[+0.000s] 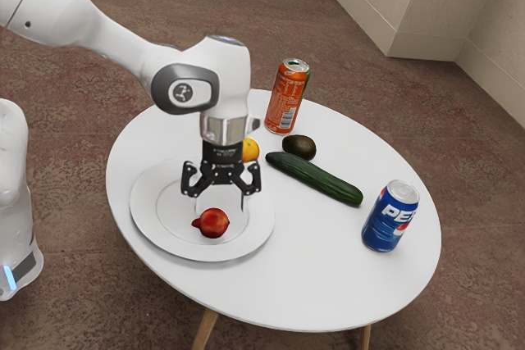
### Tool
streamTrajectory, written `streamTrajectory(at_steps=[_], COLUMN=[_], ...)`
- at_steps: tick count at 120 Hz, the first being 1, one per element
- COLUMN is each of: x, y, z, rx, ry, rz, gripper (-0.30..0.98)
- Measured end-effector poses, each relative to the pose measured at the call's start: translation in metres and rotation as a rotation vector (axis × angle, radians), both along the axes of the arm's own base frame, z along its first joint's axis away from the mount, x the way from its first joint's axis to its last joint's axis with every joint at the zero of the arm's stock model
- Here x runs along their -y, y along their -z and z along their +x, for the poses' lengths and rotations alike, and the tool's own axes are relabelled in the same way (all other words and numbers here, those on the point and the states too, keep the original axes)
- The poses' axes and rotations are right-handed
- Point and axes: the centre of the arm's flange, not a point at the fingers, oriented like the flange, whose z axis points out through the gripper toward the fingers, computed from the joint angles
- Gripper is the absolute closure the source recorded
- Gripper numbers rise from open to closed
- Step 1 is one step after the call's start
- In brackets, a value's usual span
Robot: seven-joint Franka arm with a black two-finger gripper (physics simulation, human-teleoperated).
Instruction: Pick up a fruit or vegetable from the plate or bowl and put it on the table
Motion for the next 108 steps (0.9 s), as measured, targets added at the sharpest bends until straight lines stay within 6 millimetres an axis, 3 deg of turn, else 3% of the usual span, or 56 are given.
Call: streamTrajectory(at_steps=[40, 108], x=[-0.005, -0.002], y=[0.014, 0.020], z=[-0.003, 0.003], rx=[-0.008, 0.029], ry=[0.021, 0.041], rz=[0.004, 0.007], gripper=[0.00, 0.00])
